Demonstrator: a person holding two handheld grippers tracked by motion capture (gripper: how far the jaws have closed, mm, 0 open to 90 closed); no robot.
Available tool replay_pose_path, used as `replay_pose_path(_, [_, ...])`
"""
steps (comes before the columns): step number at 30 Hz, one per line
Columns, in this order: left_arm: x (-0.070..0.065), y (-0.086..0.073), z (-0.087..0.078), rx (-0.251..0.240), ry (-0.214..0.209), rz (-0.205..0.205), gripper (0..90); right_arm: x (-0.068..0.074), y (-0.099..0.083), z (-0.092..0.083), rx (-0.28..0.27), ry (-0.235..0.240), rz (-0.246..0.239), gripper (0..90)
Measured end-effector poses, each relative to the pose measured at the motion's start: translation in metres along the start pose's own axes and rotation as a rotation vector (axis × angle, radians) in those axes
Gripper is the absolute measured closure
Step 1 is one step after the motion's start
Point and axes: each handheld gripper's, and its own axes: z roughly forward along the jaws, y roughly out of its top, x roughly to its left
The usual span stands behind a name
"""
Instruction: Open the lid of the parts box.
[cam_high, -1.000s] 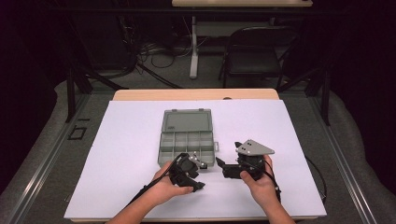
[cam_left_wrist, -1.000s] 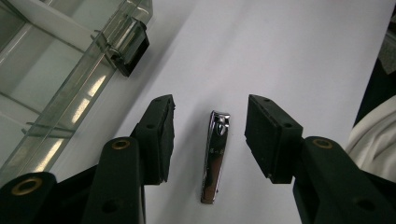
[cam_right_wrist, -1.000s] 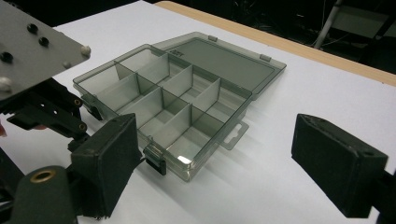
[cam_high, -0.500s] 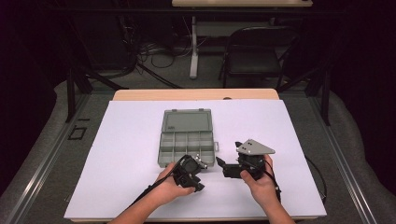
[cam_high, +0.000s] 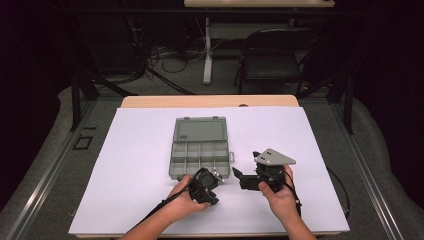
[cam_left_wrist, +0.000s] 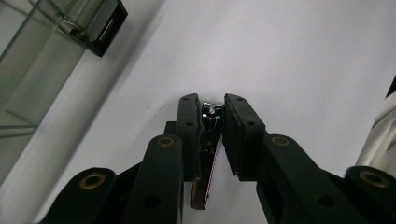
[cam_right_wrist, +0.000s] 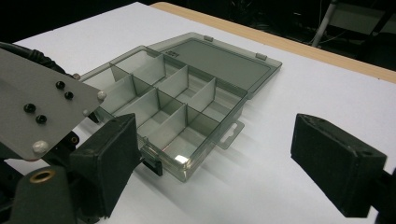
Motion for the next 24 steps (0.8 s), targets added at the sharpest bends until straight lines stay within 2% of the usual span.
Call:
replay_pose_path(11, [-0.0062,0.0085,0.0016,0.055,0.046,0.023,78.5,-0.0028,-0.0004,-0.0006,-0.002,-0.006,0.006,15.0])
replay_pose_path(24, [-0.0057,0.0086,0.0002,0.047,0.053,0.008,79.3,-0.0016,-0.0007,-0.0002,0.002,-0.005,0.006,15.0])
